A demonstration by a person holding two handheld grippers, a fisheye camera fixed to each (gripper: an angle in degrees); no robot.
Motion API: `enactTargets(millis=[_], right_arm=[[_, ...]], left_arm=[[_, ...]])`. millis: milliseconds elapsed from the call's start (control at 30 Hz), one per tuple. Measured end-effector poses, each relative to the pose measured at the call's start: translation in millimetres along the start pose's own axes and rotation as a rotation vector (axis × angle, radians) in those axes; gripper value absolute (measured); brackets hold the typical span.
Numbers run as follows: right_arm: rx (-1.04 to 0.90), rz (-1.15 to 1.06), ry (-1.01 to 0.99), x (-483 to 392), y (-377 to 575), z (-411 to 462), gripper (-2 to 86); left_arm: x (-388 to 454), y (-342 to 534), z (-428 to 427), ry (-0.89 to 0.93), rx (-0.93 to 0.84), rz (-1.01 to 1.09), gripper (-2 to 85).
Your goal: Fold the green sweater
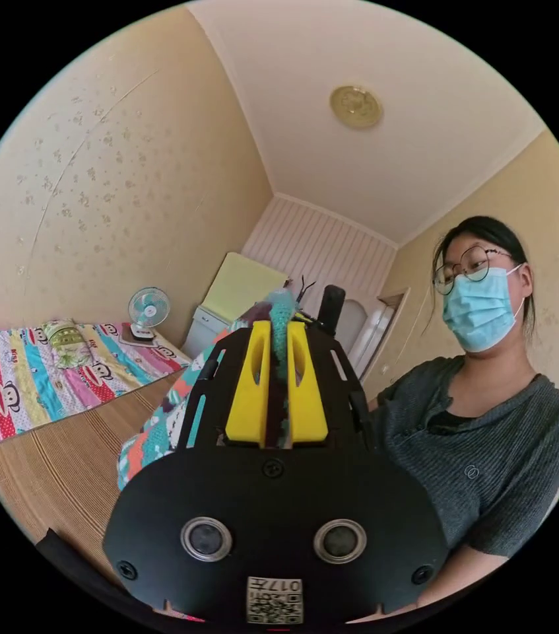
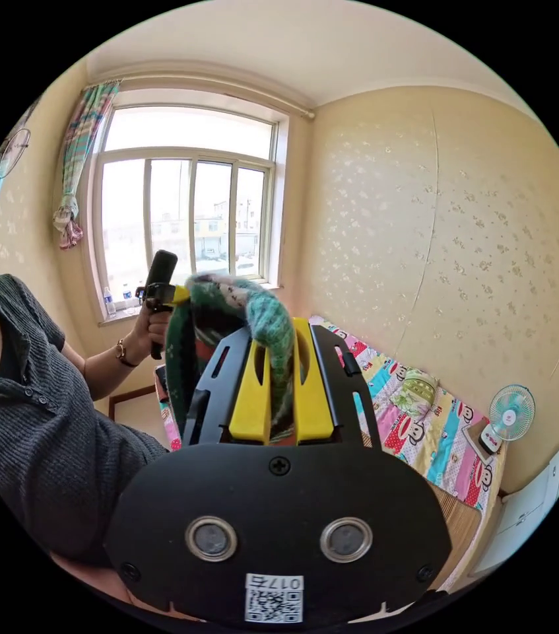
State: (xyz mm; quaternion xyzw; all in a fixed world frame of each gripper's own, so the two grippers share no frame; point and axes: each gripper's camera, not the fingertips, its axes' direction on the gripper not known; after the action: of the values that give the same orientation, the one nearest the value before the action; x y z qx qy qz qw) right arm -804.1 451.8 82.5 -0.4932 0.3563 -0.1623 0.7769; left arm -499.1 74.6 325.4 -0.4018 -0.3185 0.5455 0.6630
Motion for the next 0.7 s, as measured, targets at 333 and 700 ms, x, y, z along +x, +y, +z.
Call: enactTargets(millis=[333, 700], right_arm=[[0.107, -0.002, -0.17, 25, 81, -62, 5.6], [0.041, 0.388, -0.393, 86, 160, -15, 16.7]], left_arm=[[50, -86, 5, 0.048, 0.098, 0.096, 4.6], [119, -164, -52, 0.019, 0.227, 0.199, 4.8]])
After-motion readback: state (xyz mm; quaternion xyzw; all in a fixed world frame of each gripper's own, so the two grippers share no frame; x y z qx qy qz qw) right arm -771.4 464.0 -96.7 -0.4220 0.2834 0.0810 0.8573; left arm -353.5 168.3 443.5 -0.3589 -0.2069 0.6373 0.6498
